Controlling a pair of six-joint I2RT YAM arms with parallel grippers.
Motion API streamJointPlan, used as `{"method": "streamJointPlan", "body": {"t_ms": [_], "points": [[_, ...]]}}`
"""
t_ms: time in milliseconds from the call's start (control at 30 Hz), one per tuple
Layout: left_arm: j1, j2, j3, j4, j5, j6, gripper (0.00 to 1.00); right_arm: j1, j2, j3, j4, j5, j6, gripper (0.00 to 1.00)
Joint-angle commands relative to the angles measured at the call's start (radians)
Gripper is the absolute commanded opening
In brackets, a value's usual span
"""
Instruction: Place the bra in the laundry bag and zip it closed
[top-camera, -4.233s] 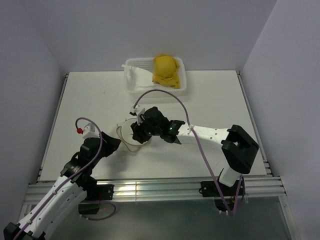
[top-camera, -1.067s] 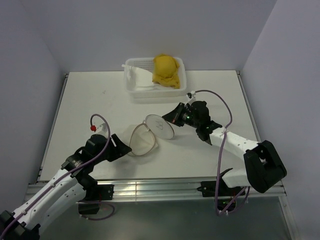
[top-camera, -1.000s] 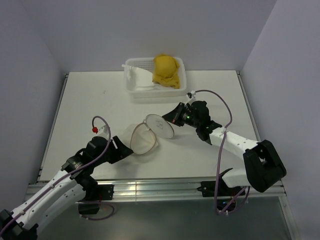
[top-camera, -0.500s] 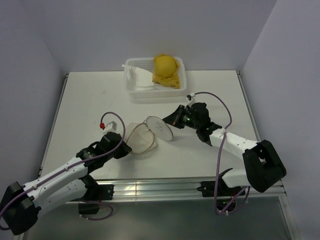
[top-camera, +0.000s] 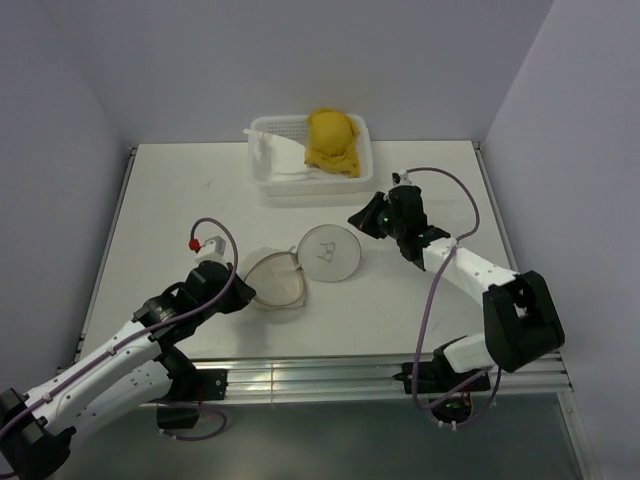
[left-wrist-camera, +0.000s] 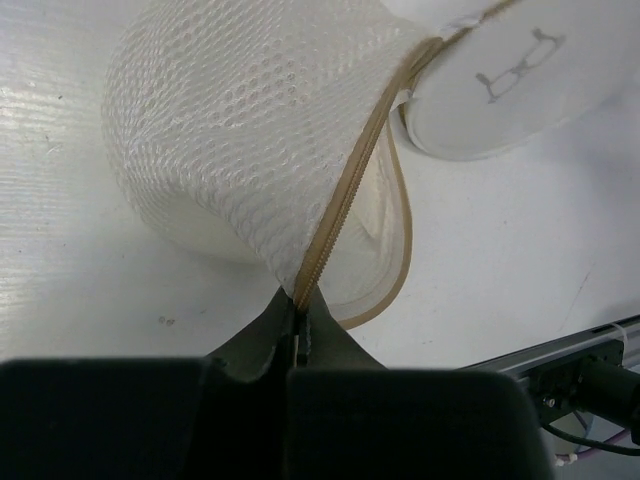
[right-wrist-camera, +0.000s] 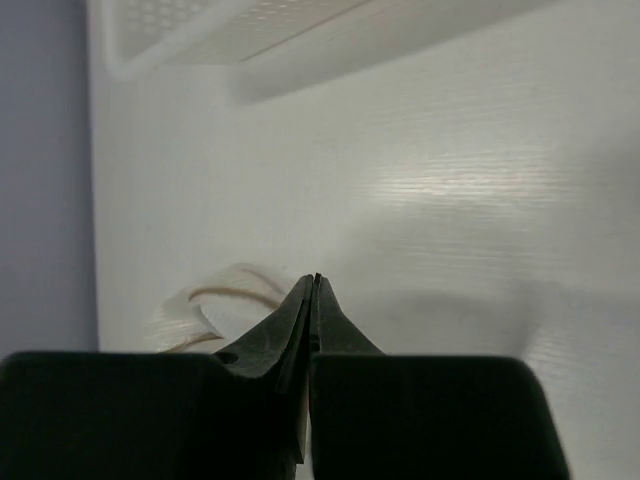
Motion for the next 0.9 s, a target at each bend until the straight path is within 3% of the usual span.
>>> {"method": "streamJointPlan", "body": {"t_ms": [0, 100, 200, 233, 267, 333, 367, 467, 567, 733, 867], "points": [[0.006, 0.034, 0.064, -0.019, 0.006, 0.045, 0.00, -0.023, 0.094, 0.087, -0.052, 0.062, -0.057, 0.00], [0.010, 0.065, 0.079, 0.019, 0.011, 0.060, 0.00, -0.028, 0.176, 0.163, -0.072, 0.068, -0.071, 0.01], [0.014, 0.089, 0.090, 0.041, -0.006, 0.063, 0.00, -0.027, 0.213, 0.221, -0.092, 0.057, -0.106, 0.14], [0.014, 0.094, 0.093, 0.039, -0.035, 0.062, 0.03, -0.027, 0.203, 0.230, -0.078, 0.060, -0.114, 0.24], [0.015, 0.094, 0.093, 0.034, -0.052, 0.062, 0.14, -0.027, 0.199, 0.238, -0.078, 0.062, -0.139, 0.28], [0.015, 0.085, 0.096, 0.013, -0.110, 0.056, 0.25, -0.025, 0.199, 0.282, -0.101, 0.088, -0.174, 0.34], [0.014, 0.062, 0.098, 0.002, -0.129, 0.051, 0.38, -0.025, 0.203, 0.301, -0.104, 0.098, -0.209, 0.36], [0.015, -0.013, 0.114, -0.039, -0.189, 0.046, 0.59, -0.025, 0.278, 0.431, -0.158, 0.135, -0.301, 0.44], [0.015, -0.088, 0.170, -0.091, -0.242, 0.065, 0.71, -0.011, 0.401, 0.615, -0.239, 0.134, -0.443, 0.50], [0.015, -0.186, 0.252, -0.095, -0.246, 0.173, 0.76, 0.059, 0.606, 0.937, -0.401, 0.176, -0.745, 0.56], [0.015, -0.184, 0.292, -0.076, -0.216, 0.261, 0.76, 0.082, 0.800, 1.231, -0.567, 0.253, -0.876, 0.58]]}}
